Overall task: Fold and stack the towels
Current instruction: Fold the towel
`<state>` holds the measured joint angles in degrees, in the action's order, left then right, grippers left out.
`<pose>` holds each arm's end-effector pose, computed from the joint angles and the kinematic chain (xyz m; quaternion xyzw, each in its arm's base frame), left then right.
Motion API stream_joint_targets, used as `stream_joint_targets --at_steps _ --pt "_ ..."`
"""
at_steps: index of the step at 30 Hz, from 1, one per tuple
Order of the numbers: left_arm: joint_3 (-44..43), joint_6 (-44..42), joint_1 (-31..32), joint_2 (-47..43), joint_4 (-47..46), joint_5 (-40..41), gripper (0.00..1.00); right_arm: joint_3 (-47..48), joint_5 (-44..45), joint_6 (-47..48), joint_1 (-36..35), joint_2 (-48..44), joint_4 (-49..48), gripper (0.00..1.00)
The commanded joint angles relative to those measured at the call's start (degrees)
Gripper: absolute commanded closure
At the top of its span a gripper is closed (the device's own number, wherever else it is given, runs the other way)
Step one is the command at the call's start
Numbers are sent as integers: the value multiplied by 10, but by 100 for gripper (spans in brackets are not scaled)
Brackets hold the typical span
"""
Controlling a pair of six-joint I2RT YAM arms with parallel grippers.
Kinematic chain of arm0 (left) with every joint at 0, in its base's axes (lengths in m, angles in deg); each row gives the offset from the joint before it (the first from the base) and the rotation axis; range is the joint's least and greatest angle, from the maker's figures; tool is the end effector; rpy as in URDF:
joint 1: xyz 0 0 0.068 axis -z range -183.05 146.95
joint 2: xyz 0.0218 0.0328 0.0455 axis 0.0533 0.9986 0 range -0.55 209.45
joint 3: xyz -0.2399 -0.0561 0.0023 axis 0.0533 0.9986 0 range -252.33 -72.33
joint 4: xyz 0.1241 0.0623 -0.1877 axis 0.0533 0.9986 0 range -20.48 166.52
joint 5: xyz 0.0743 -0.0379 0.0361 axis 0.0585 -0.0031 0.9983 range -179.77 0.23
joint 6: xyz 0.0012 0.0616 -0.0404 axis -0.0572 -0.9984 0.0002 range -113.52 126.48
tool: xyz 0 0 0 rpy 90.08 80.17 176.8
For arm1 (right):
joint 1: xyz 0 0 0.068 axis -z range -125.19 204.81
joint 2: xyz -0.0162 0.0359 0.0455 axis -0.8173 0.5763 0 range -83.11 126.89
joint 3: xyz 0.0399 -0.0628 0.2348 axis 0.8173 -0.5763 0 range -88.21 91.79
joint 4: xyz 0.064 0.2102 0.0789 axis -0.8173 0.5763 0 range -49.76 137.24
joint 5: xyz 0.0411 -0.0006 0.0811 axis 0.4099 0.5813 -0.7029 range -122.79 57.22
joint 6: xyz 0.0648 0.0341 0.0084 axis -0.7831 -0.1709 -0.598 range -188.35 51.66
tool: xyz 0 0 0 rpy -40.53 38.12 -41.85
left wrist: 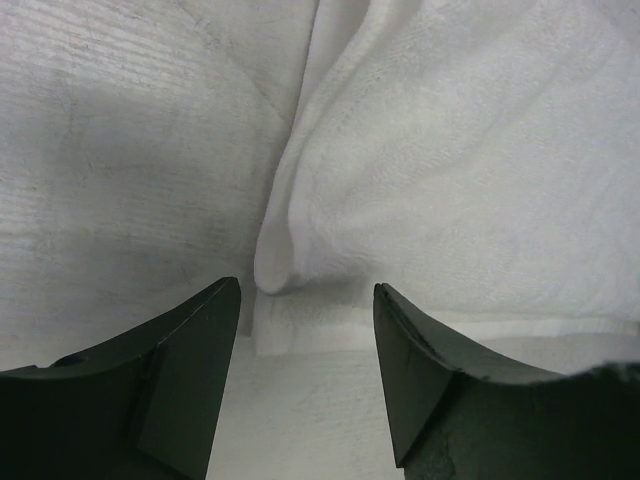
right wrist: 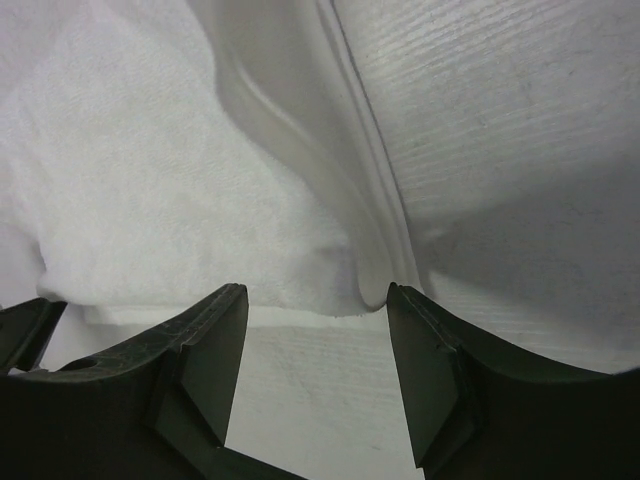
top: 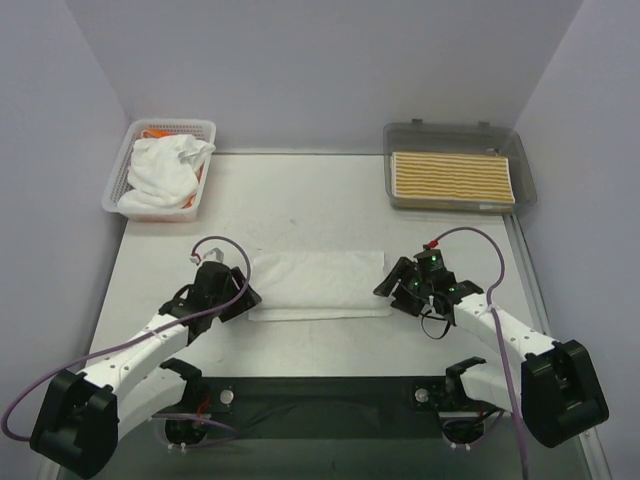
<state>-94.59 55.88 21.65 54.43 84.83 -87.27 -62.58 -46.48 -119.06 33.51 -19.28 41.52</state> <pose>0.1721 -0.0762 0.1409 -0.2073 0.9102 -0.1995 0.2980 0.2043 0.0954 0.1550 0.1787 0.8814 0.3363 0.2794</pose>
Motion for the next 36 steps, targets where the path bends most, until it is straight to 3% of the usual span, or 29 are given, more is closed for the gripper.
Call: stream_joint_targets --at_steps 1,10,14,20,26,30,34,36 --pt "2 19 2 11 -52 10 35 -9 26 -45 3 -7 -46 43" --pt "16 18 2 7 -53 9 55 -26 23 -61 3 19 -67 49" --pt "16 17 2 10 -53 5 55 -28 45 -59 3 8 -44 49" --pt "19 16 2 17 -54 5 45 -24 59 -57 3 3 -16 48" --pt "23 16 2 25 -63 1 48 -21 50 -54 3 16 -21 51" --pt "21 15 2 26 -64 0 57 -19 39 -53 3 19 -28 60" --pt "15 10 2 22 -59 0 73 -15 33 -51 3 17 -28 67" --pt "12 9 2 20 -56 0 75 -13 32 -49 2 16 -28 72"
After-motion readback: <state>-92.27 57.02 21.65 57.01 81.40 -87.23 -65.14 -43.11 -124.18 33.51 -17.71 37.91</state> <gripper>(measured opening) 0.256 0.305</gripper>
